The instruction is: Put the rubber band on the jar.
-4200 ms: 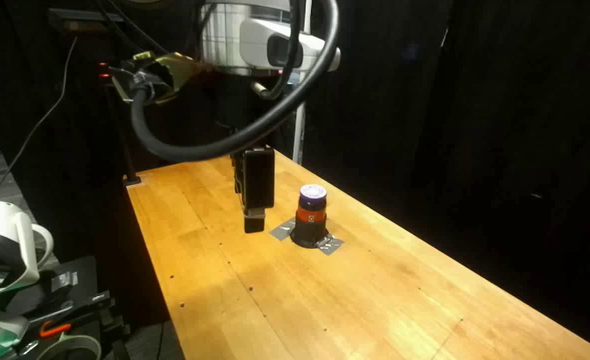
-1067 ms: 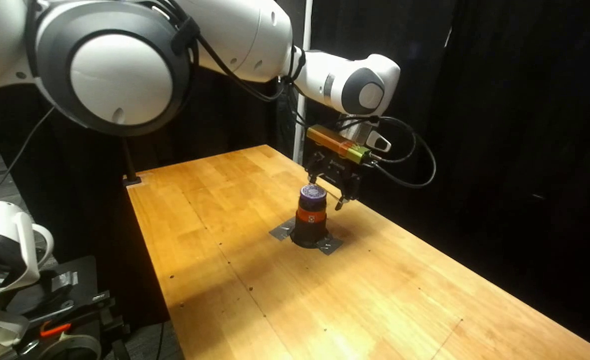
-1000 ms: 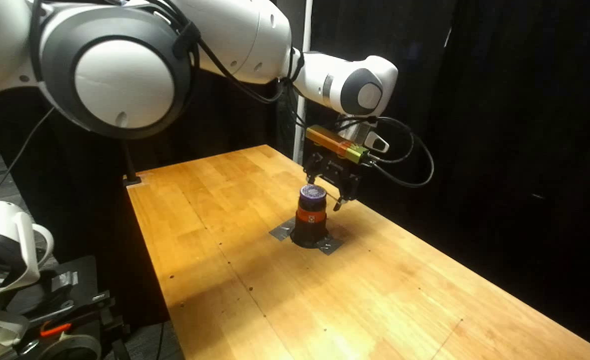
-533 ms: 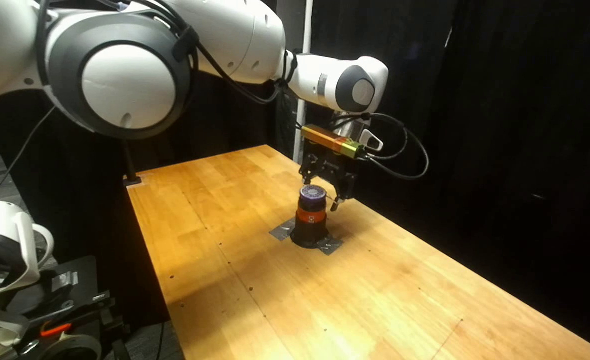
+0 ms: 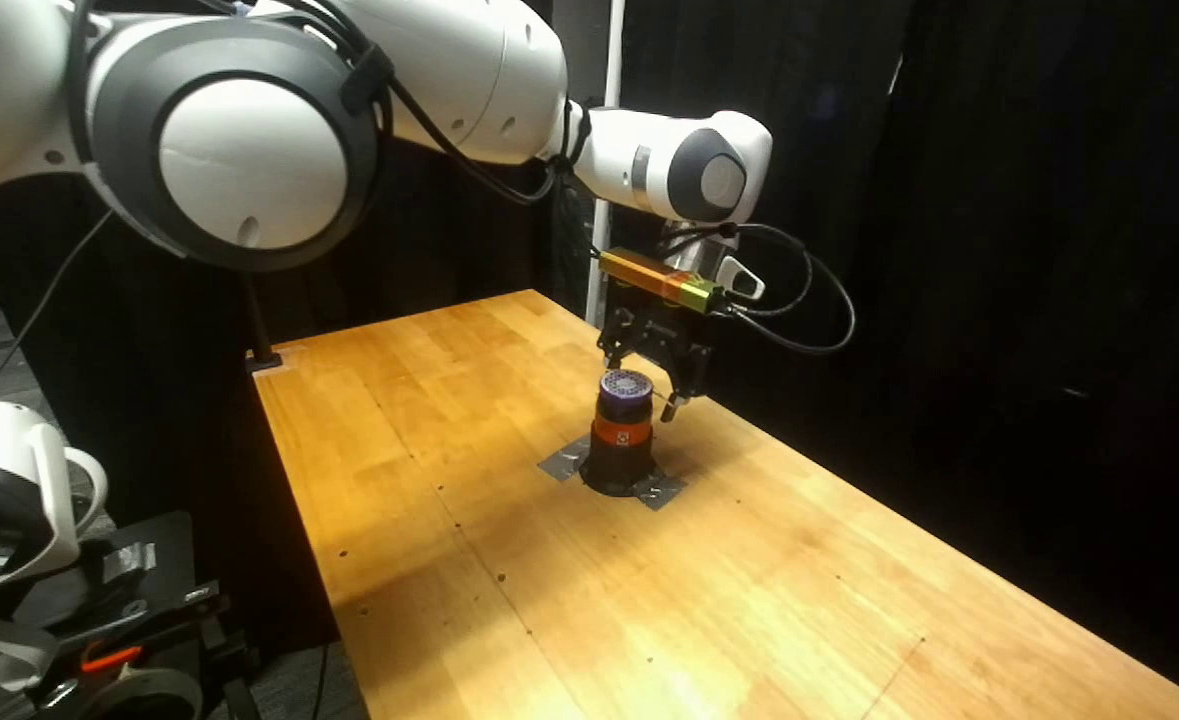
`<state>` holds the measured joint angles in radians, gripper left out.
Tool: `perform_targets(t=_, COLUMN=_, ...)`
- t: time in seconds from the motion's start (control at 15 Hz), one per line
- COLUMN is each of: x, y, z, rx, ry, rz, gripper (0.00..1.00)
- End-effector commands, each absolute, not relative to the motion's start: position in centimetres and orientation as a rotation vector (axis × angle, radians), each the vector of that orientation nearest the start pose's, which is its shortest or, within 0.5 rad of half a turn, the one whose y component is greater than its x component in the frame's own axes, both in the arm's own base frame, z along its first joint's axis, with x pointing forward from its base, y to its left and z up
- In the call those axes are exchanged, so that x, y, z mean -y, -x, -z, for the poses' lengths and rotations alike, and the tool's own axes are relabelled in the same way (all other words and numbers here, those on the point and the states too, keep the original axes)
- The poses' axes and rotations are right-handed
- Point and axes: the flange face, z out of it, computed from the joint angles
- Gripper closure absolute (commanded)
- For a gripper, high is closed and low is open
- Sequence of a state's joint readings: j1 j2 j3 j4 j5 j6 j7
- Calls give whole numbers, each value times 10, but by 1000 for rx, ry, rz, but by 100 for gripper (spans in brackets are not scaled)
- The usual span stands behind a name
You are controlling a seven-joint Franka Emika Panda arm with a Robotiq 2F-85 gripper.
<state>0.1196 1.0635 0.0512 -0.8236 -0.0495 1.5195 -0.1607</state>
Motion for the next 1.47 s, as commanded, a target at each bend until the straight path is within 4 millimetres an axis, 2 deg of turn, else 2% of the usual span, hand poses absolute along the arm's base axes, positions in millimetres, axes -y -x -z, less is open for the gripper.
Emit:
perform_targets(t=0.0, x=-97, y=-736, z=-247, rx=508, ry=3071, rz=-587, gripper=0)
perform_targets(t=0.33, x=-95, y=-724, z=-248, rx=534, ry=3070, rz=-561, gripper=0)
perform_targets(t=0.67, x=-92, y=-703, z=-251, rx=545, ry=3080, rz=-480, gripper=0)
perform_targets(t=1.27, x=-78, y=-645, z=-241, rx=530, ry=3095, rz=-420, gripper=0)
perform_targets(t=1.33, x=-76, y=-638, z=-239, rx=530, ry=3097, rz=-407, gripper=2)
perform_targets(t=1.4, x=-74, y=-633, z=-237, rx=535, ry=3113, rz=-381, gripper=26)
